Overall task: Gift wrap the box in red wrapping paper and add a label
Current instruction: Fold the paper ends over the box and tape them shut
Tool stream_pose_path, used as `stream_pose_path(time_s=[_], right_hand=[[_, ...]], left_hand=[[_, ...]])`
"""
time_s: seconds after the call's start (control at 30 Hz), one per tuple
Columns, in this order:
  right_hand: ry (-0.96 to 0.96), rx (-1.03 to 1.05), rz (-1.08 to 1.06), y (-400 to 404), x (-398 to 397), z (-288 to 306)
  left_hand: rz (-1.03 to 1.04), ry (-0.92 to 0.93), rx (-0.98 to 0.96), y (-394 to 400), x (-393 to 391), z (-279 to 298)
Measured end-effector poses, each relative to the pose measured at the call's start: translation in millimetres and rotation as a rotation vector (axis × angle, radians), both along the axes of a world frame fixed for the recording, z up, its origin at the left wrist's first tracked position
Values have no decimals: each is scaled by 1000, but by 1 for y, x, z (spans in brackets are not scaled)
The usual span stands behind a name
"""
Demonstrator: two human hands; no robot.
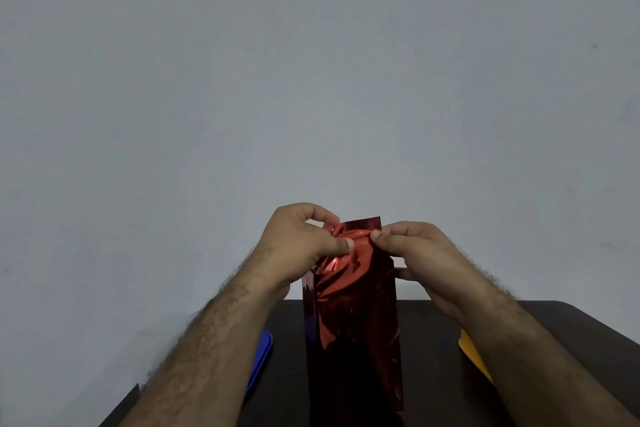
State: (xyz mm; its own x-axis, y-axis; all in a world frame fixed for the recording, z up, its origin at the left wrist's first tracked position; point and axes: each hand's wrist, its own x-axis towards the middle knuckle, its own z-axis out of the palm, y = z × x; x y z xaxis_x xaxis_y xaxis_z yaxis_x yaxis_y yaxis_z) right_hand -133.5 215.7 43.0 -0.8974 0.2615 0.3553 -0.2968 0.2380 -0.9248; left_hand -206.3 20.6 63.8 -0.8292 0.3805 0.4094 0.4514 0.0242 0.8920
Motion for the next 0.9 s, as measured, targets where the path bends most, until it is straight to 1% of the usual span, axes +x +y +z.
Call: stream_pose_path(time_s=[0.2,0.27,0.43,0.57,0.7,0.77,0.83,0.9], right_hand=[[11,-36,13,-1,1,2],[17,-39,1,-1,1,2],[38,-85,-56,-1,-1,0],[40,-99,-63,-3,-3,0],[54,-107,-69,-6,-1,0],[153,-57,-156,-6,-2,-2],[317,17,-301,-7,-3,-5],[484,158,-391,-7,-4,-7]], left_hand=[[-49,-29,29,-1,-2,1],[-35,-29,15,1,-2,0],[164,47,-64,1,1,0],[117,36,-99,0,5,3],[59,12,-40,3,4,1],[41,-5,-12,5,1,-2],[26,-25,14,5,-4,-4],[14,-39,39,6,-7,-6]])
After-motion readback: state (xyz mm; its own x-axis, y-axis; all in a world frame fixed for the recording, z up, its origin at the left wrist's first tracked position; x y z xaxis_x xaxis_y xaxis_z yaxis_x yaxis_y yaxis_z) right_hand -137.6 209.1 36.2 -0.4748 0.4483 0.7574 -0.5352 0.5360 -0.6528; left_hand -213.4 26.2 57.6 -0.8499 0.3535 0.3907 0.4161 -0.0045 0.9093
